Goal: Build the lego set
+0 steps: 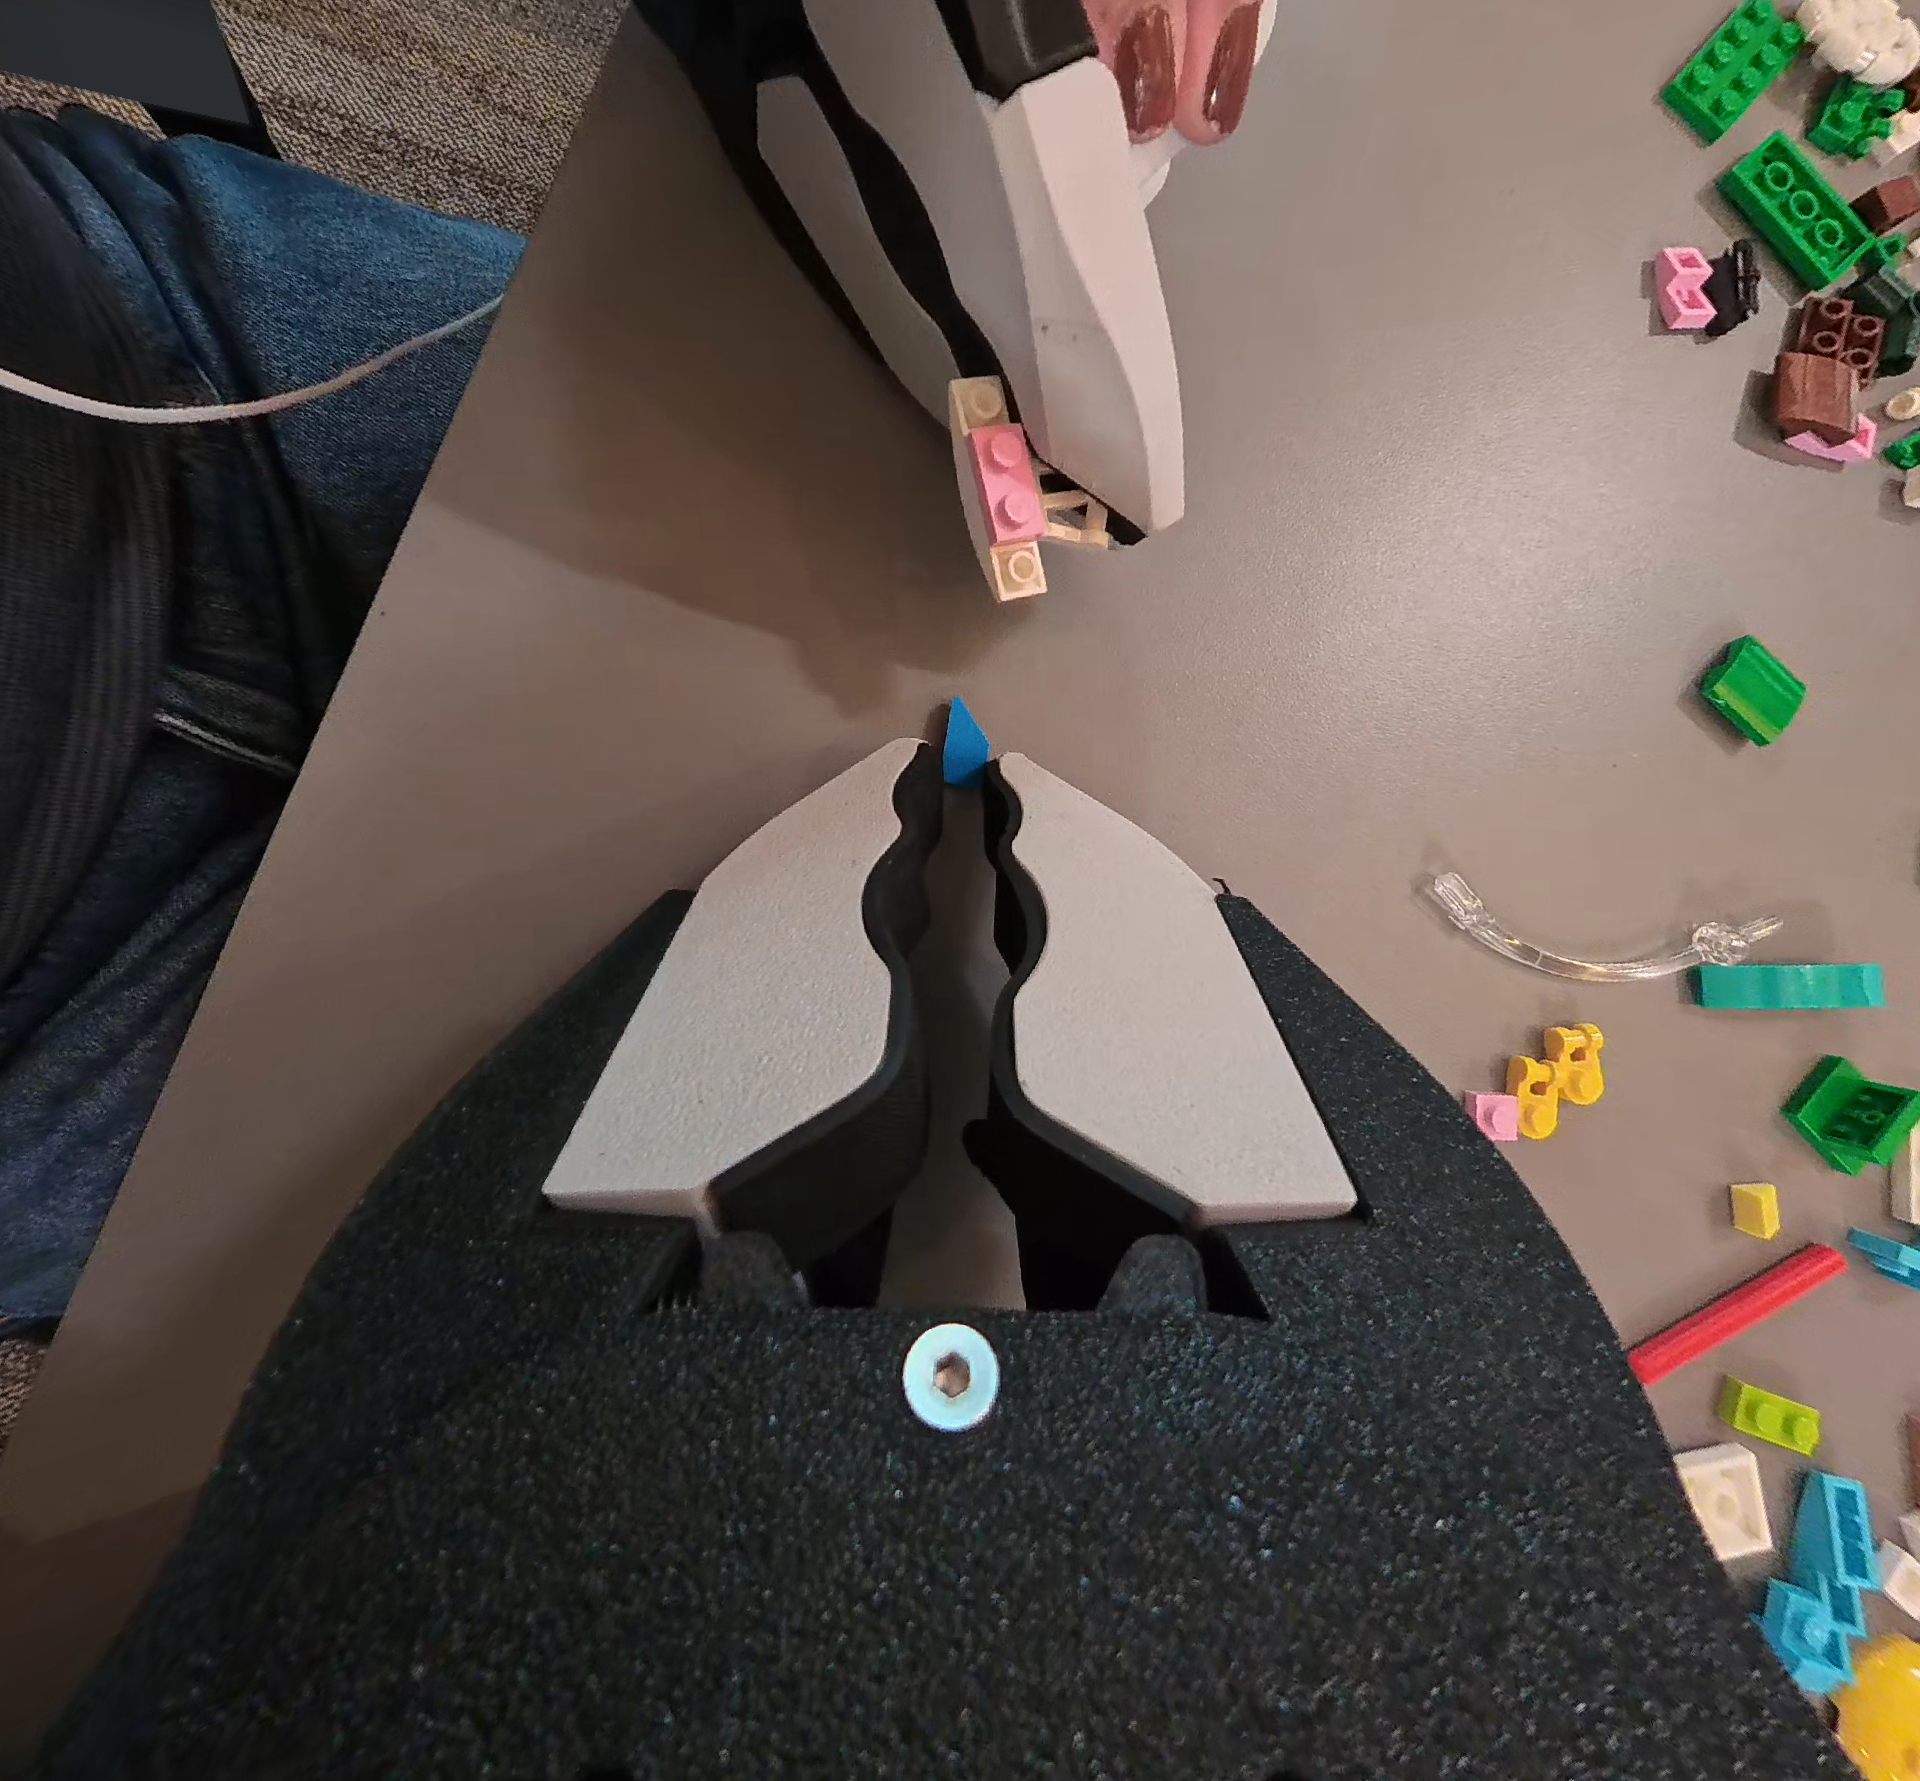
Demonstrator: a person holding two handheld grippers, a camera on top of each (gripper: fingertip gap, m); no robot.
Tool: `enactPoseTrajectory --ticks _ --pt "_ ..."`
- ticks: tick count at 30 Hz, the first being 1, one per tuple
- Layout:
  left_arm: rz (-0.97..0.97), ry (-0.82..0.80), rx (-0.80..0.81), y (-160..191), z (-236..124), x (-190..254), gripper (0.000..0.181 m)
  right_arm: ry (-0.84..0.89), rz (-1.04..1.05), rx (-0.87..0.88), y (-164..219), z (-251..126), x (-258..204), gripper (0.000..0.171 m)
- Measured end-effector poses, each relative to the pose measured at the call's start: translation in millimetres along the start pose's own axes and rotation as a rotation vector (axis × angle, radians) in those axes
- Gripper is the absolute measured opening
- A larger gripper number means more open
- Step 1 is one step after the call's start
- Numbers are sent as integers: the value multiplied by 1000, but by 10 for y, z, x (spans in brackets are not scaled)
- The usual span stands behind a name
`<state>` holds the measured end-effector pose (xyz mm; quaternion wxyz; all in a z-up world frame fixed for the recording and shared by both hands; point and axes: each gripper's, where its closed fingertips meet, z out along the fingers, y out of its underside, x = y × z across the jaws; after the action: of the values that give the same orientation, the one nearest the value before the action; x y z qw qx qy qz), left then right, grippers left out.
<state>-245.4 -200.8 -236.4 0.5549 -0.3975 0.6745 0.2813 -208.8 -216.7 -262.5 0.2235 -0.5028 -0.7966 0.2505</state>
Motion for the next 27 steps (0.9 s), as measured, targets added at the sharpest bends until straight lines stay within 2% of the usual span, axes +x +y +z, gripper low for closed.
enactPoseTrajectory --ticks 1,22,27 --pt "2 -1 0 -1 -1 -1 4 5 -2 -1 1 -1 6 7" --pt "0 -1 2 -9 -3 2 4 91 -17 3 -23 24 111 7" --pt "0 -1 3 -10 -4 3 4 98 -12 26 -56 12 121 12"
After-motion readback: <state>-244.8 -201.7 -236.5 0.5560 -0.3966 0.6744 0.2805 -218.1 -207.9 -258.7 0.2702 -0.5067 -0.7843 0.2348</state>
